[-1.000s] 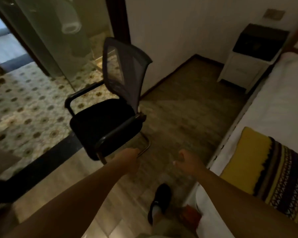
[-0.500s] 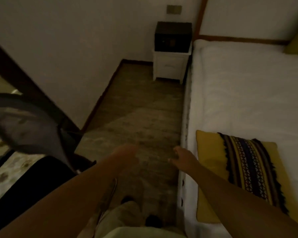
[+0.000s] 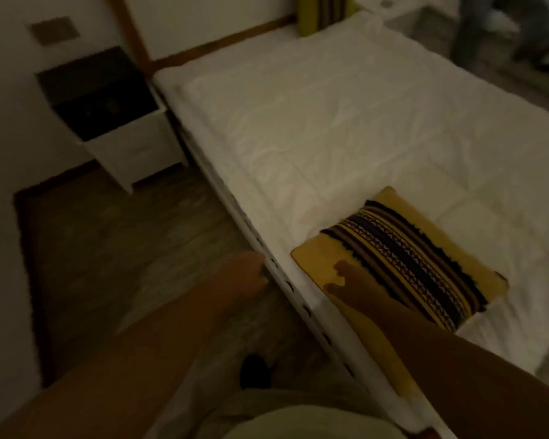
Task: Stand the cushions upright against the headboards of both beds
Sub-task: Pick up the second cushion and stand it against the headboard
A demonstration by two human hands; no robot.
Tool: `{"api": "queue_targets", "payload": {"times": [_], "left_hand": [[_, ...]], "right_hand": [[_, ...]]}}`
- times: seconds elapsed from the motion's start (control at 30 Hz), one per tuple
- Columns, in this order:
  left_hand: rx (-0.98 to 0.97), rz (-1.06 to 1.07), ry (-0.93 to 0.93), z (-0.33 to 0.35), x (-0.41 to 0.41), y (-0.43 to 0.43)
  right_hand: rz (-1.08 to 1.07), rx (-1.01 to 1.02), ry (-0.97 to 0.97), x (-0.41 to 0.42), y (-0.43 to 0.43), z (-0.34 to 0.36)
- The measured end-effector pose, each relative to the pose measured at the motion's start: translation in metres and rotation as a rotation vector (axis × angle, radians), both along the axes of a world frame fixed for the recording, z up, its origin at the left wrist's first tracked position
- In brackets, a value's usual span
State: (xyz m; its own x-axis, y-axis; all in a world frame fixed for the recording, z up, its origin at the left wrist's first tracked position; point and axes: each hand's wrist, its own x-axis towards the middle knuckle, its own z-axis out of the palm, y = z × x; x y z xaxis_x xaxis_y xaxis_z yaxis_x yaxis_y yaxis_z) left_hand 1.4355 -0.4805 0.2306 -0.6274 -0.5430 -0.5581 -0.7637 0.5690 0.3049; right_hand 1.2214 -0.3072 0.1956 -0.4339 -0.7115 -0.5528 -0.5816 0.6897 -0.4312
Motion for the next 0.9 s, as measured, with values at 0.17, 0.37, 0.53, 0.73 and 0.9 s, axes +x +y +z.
{"api": "queue_targets", "payload": {"times": [0.17, 0.37, 0.53, 0.73, 0.9], "left_hand": [[0.011, -0.243, 0.024, -0.004, -0.071, -0.031], [0.032, -0.476, 0.001, -0.014, -0.175, -0.029], [0.039, -0.558, 0.035, -0.019, -0.251, -0.015], [0.103, -0.594, 0.011, -0.035, -0.303, -0.012], [0.169, -0.565, -0.021, -0.052, -0.337, -0.017]], "right_hand": [[-0.276, 0.017, -0.005, -0.024, 0.022, -0.003], [-0.564, -0.013, -0.035, -0.07, 0.068, -0.017], [-0.769, 0.001, -0.102, -0.116, 0.117, -0.032], [-0.933, -0.067, -0.079, -0.139, 0.152, -0.046], [-1.009, -0.1, -0.203, -0.151, 0.159, -0.057]]}}
